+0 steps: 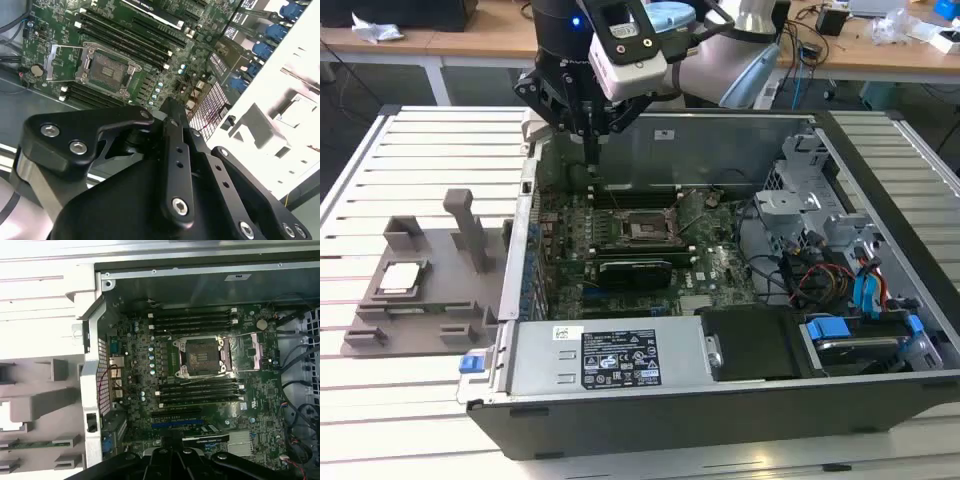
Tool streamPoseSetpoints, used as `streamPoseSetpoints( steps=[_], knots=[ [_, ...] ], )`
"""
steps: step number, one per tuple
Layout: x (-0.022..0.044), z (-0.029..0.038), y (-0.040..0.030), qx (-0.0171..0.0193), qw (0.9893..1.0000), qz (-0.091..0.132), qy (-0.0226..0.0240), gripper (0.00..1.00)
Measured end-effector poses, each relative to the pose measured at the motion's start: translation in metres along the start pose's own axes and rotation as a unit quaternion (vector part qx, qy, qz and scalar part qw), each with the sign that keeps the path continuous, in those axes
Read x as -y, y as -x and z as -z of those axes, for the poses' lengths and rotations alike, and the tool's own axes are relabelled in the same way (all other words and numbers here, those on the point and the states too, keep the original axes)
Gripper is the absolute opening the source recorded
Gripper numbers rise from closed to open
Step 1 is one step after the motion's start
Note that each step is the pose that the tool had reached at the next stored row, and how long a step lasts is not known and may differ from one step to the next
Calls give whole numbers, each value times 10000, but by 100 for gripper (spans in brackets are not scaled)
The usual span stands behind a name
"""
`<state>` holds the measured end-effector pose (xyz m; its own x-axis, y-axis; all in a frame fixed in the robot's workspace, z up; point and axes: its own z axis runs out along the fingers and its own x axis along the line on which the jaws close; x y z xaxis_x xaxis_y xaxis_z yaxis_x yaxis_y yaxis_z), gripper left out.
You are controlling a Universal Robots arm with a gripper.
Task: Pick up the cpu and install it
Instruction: 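Reach for the cpu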
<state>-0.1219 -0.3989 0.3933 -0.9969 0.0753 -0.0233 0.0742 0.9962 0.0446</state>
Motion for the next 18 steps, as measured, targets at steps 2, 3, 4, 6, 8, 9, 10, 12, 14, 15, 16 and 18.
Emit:
streamPoseSetpoints(
  steps=[2, 3, 4, 6, 8, 9, 10, 12, 14, 15, 16, 18],
  knots=[
    [2, 1, -26, 0, 10000, -1, 0, 11],
    [5, 2, -66, 0, 10000, 0, 0, 11],
    [6, 2, -84, 0, 10000, 0, 0, 11],
    [8, 3, -109, 0, 10000, 0, 0, 11],
    [10, 4, -139, 0, 10000, 0, 0, 11],
    [11, 4, -153, 0, 10000, 0, 0, 11],
    [12, 4, -166, 0, 10000, 0, 0, 11],
    [14, 5, -190, 0, 10000, 0, 0, 11],
    [16, 5, -216, 0, 10000, 0, 0, 11],
    [18, 5, -236, 0, 10000, 0, 0, 11],
    [19, 6, -255, 0, 10000, 0, -1, 11],
    [21, 6, -283, 0, 10000, 0, 0, 11]
  ],
)
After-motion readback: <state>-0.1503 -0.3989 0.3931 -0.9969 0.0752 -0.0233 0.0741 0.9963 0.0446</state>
